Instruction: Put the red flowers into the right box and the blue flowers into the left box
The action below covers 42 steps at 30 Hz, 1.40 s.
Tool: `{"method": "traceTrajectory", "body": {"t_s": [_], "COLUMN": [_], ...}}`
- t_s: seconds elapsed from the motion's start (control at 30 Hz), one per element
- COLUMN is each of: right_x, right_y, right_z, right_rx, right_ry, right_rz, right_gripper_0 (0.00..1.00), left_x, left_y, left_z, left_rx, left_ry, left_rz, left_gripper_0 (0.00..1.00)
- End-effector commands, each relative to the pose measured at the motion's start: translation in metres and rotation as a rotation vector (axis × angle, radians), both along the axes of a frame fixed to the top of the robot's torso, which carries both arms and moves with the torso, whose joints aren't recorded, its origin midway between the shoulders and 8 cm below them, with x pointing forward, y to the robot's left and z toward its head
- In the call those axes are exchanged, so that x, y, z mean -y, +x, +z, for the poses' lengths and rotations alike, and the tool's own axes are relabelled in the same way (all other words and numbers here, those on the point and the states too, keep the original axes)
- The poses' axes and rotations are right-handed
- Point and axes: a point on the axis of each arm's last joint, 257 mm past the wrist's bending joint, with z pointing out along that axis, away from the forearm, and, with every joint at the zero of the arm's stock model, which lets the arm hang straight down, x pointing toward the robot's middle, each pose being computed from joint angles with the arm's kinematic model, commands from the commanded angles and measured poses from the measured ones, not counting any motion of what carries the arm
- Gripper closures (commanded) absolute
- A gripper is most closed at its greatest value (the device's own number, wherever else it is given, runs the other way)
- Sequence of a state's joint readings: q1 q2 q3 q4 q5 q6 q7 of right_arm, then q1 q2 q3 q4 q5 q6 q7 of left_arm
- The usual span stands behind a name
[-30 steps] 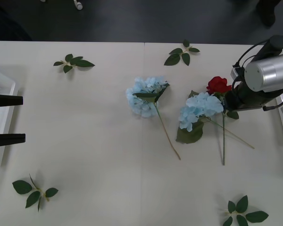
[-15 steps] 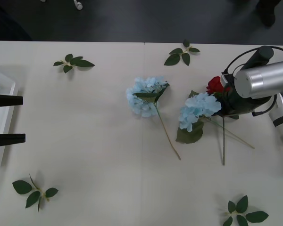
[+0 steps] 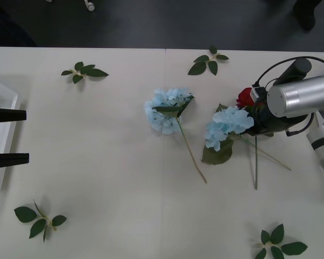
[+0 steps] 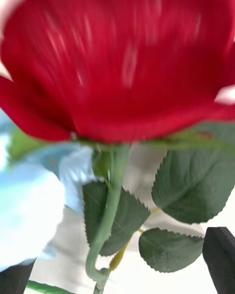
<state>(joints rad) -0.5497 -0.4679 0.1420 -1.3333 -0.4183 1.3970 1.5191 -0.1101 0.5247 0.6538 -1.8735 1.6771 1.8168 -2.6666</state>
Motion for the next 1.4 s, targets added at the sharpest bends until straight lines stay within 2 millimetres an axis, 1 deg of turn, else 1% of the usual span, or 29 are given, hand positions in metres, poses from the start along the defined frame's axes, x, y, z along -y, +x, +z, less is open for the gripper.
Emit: {"method": "traceTrajectory", "body": {"t_s": [0.03,0.1,0.17,0.2,0.23,0.27,0.33,0.4,0.43,0.83,0.93,1.03,1.13,1.2,1.23,1.3,1.33,1.4], "right_x": [-0.004,-0.004,-0.002,-0.002,-0.002,-0.001,0.001,0.001,0.003,0.011,0.015,0.022,0.027,0.032,0.033,0.039,0.040,0.047], "right_y": [0.002,0.002,0.002,0.002,0.003,0.002,0.003,0.004,0.003,0.004,0.006,0.006,0.002,-0.005,-0.008,-0.015,-0.017,-0.026], "right_z": [0.003,0.004,0.004,0.004,0.004,0.004,0.004,0.005,0.005,0.008,0.013,0.024,0.042,0.064,0.070,0.096,0.103,0.127], "right_rx": [0.009,0.011,0.010,0.010,0.012,0.010,0.012,0.015,0.014,0.016,0.026,0.032,0.028,0.021,0.018,0.019,0.020,0.023], "right_ry": [-0.011,-0.016,-0.021,-0.021,-0.024,-0.026,-0.038,-0.042,-0.046,-0.058,-0.060,-0.060,-0.041,-0.028,-0.027,-0.011,-0.007,0.005], "right_rz": [0.057,0.060,0.059,0.061,0.064,0.063,0.064,0.068,0.066,0.066,0.062,0.055,0.054,0.055,0.055,0.055,0.055,0.049], "right_gripper_0": [0.00,0.00,0.07,0.20,0.37,0.45,0.78,0.94,0.99,1.00,1.00,1.00,1.00,1.00,1.00,1.00,1.00,1.00], "left_x": [-0.004,-0.004,-0.004,-0.004,-0.004,-0.004,-0.004,-0.004,-0.004,-0.004,-0.004,-0.004,-0.004,-0.004,-0.004,-0.004,-0.004,-0.004], "left_y": [0.004,0.004,0.004,0.004,0.004,0.004,0.004,0.004,0.004,0.004,0.004,0.004,0.004,0.004,0.004,0.004,0.004,0.004], "left_z": [0.011,0.011,0.011,0.011,0.011,0.011,0.011,0.011,0.011,0.011,0.011,0.011,0.011,0.011,0.011,0.011,0.011,0.011], "left_rx": [0.066,0.066,0.066,0.066,0.066,0.066,0.066,0.066,0.066,0.066,0.066,0.066,0.066,0.066,0.066,0.066,0.066,0.066], "left_ry": [0.032,0.032,0.032,0.032,0.032,0.032,0.032,0.032,0.032,0.032,0.032,0.032,0.032,0.032,0.032,0.032,0.032,0.032], "left_rz": [-0.007,-0.007,-0.007,-0.007,-0.007,-0.007,-0.007,-0.007,-0.007,-0.007,-0.007,-0.007,-0.007,-0.007,-0.007,-0.007,-0.007,-0.007], "left_gripper_0": [0.00,0.00,0.00,0.00,0.00,0.00,0.00,0.00,0.00,0.00,0.00,0.00,0.00,0.00,0.00,0.00,0.00,0.00]}}
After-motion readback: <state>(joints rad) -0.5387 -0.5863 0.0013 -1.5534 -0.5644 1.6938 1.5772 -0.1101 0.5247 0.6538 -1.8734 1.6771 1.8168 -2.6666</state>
